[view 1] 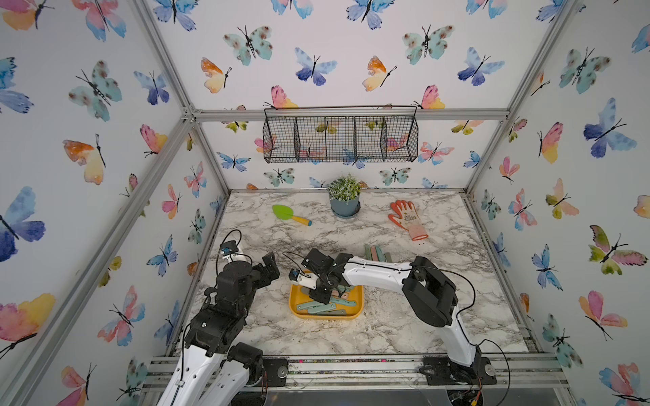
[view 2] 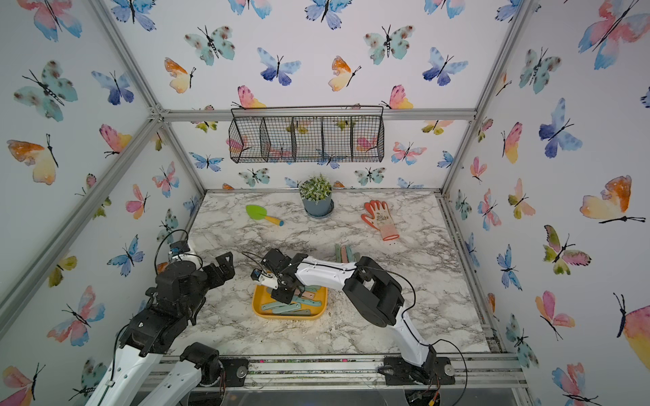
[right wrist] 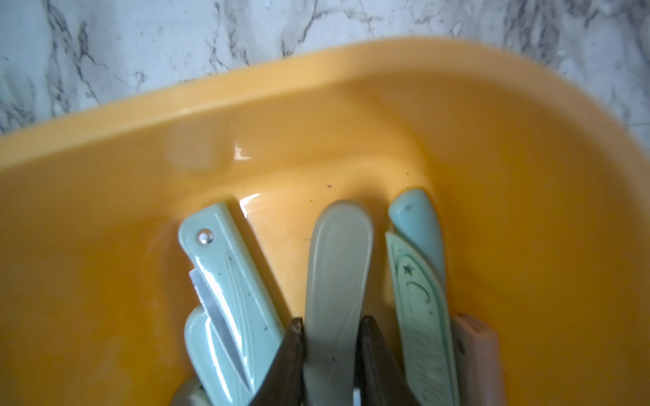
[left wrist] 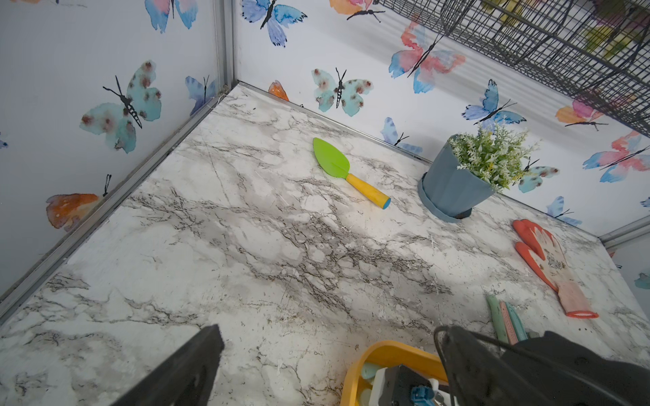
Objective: Take the fruit knife out of the storage box
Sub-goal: Pick up the fruit knife from the storage box, then place the fruit knife at the center of the board.
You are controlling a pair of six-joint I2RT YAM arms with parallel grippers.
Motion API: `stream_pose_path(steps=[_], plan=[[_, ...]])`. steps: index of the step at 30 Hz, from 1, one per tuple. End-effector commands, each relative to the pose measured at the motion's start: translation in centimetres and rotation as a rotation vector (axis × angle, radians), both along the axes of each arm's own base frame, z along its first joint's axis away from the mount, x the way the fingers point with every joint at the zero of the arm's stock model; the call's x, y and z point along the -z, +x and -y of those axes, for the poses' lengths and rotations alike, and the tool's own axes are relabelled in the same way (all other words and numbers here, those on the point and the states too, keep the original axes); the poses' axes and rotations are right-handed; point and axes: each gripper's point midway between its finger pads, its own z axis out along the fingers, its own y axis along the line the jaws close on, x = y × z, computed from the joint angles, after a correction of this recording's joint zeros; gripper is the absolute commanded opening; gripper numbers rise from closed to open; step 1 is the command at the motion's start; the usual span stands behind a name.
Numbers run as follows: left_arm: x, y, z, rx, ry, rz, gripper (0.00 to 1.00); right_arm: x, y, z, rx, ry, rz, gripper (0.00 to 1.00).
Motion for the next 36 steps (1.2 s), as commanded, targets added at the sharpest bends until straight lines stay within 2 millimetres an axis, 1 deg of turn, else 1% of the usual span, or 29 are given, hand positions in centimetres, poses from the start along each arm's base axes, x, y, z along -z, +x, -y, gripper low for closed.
stream_pose_path(steps=[1,4,7,10,13,16,19,21,23,25,26,29,32,36], plan=[[-0.2,-0.1,-0.2,-0.005,0.008,-0.003,0.98,-3.3,0.0,-0.5,0.024,0.078,0.029,0.18],[0.0,0.0,0.0,0.004,0.009,-0.01,0.98,-4.4,0.0,-0.6,0.031,0.107,0.036,0.17],[0.2,0.1,0.2,0.015,0.008,-0.015,0.98,-5.3,0.5,-0.3,0.06,0.114,0.052,0.17],[0.5,0.3,1.1,0.063,0.004,-0.024,0.98,-6.3,1.5,0.4,0.116,0.137,0.048,0.16],[1.1,0.6,2.6,0.143,-0.006,-0.047,0.98,-8.1,3.1,1.6,0.194,0.203,0.038,0.14],[1.9,0.9,3.8,0.204,-0.009,-0.082,0.98,-10.1,5.2,3.8,0.291,0.269,0.034,0.14],[2.7,1.1,5.0,0.265,-0.014,-0.117,0.98,-11.2,8.1,7.5,0.423,0.305,0.032,0.13],[3.1,1.1,6.1,0.331,-0.022,-0.135,0.98,-11.3,10.1,10.7,0.529,0.315,0.032,0.13],[3.7,1.0,7.2,0.392,-0.033,-0.156,0.98,-10.6,12.1,14.8,0.662,0.303,0.036,0.14],[4.1,1.1,7.9,0.424,-0.038,-0.179,0.99,-9.7,13.5,18.6,0.776,0.295,0.016,0.14],[4.3,1.1,8.1,0.436,-0.038,-0.191,0.99,-9.1,14.1,20.5,0.832,0.288,0.007,0.14],[4.7,1.1,8.5,0.457,-0.038,-0.212,0.98,-7.3,15.1,25.2,0.973,0.272,-0.01,0.13],[5.0,1.2,8.6,0.461,-0.04,-0.222,0.98,-5.0,15.3,28.2,1.063,0.245,-0.05,0.13],[5.0,1.2,8.4,0.452,-0.034,-0.222,0.98,-1.8,15.1,29.6,1.116,0.18,-0.115,0.13]])
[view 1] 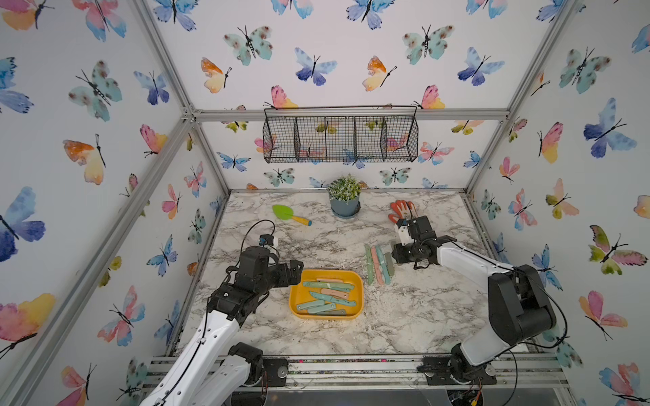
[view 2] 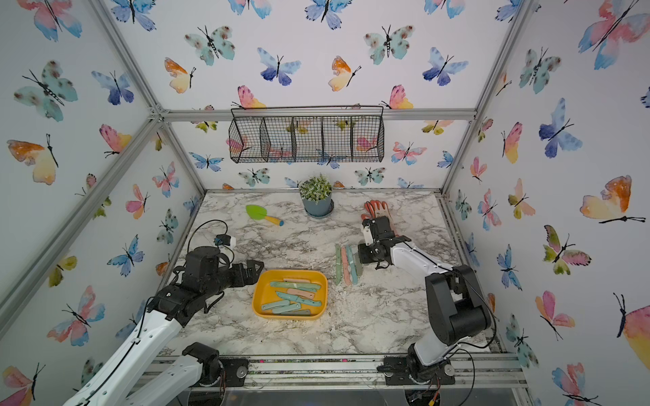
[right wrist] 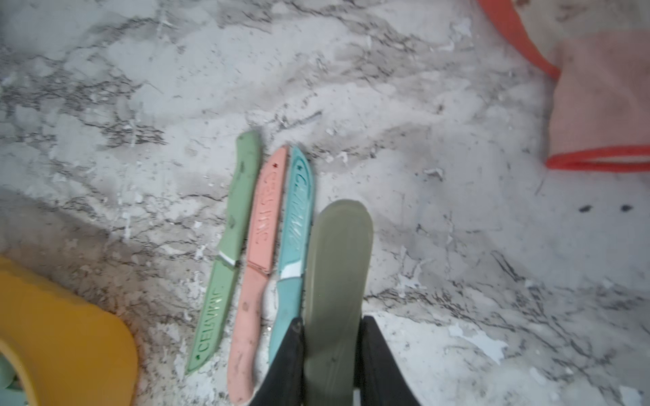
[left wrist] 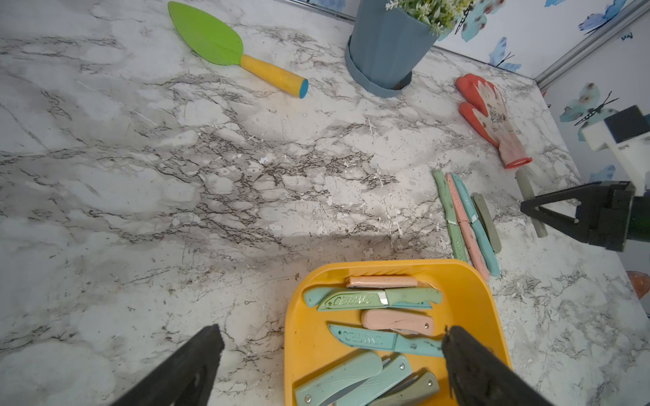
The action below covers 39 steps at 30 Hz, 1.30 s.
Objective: Take the fruit knife out of the storage box
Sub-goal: Place the fruit knife at the center of the board.
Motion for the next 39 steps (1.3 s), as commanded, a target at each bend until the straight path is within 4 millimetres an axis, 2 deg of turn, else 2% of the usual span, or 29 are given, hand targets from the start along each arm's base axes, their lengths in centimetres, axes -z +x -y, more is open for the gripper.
stream_pose_path(steps=[1,9,18,39], plan=[[-0.6,0.0,0.4,0.026,-0.009,0.022,0.98,1.9,-0.1,0.1,0.032,0.018,-0.053,0.13],[-0.8,0.0,0.1,0.011,-0.006,0.036,0.99,4.7,-0.1,1.2,0.078,0.007,-0.128,0.13],[-0.7,0.1,0.1,0.009,-0.002,0.028,0.98,5.7,-0.6,1.3,0.075,0.005,-0.157,0.16],[-0.8,0.1,-0.2,-0.003,0.004,0.035,0.98,4.7,-0.6,1.6,0.088,0.005,-0.135,0.33]])
